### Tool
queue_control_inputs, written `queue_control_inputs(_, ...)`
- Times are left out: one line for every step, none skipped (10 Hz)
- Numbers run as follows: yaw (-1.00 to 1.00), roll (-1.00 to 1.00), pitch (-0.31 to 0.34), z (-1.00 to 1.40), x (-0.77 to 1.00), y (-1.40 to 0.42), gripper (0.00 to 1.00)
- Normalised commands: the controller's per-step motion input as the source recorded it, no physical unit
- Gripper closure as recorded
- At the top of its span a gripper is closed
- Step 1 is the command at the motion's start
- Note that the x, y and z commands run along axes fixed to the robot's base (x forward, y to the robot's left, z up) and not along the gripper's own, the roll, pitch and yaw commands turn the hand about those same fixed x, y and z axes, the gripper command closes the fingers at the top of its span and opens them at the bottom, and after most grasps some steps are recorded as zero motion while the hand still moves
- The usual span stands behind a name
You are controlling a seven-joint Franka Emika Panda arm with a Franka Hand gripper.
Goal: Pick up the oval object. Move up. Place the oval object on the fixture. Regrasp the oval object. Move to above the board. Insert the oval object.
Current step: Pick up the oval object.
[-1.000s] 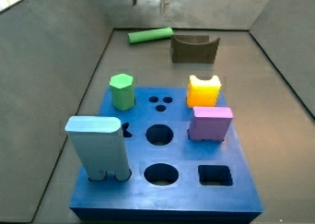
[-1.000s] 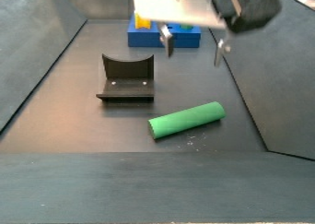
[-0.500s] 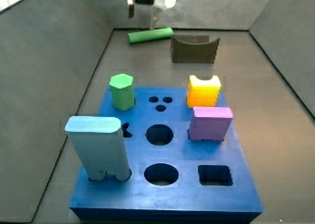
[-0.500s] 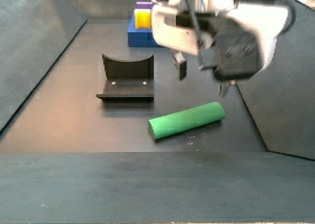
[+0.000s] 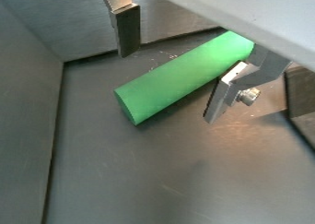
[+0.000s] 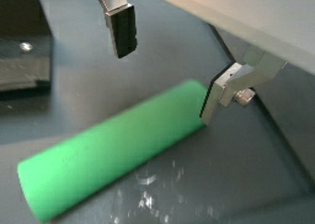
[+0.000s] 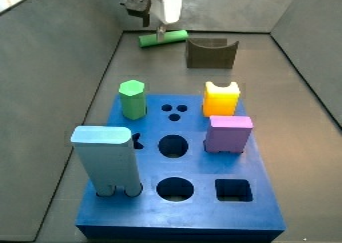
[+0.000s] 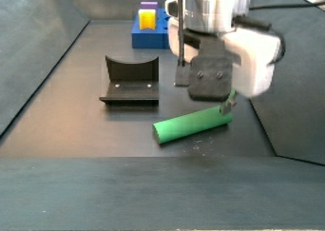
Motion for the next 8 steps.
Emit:
queue_control_inputs(-0.51,0.0,0.009,-0.78,-0.11,0.5,0.0)
queue_control_inputs(-0.47,0.0,0.029,-1.0,-0.27,0.53,0.0)
queue_control_inputs(-0.47,0.0,0.0,-1.0,-0.35,0.35,0.0)
queue_control_inputs(-0.34,0.0,0.0,-1.0,-0.22,0.19,0.0)
queue_control_inputs(-0.2,-0.03,-0.021,-1.0,-0.1,0.0,0.0)
queue_control_inputs(-0.17,-0.03,-0.044,-1.0,0.0,-0.13,0.0)
queue_control_inputs(0.0,-0.12,0.0,-0.15,0.01,0.0,0.0)
queue_control_inputs(0.0,0.0,0.009,0.0,0.04,0.0,0.0)
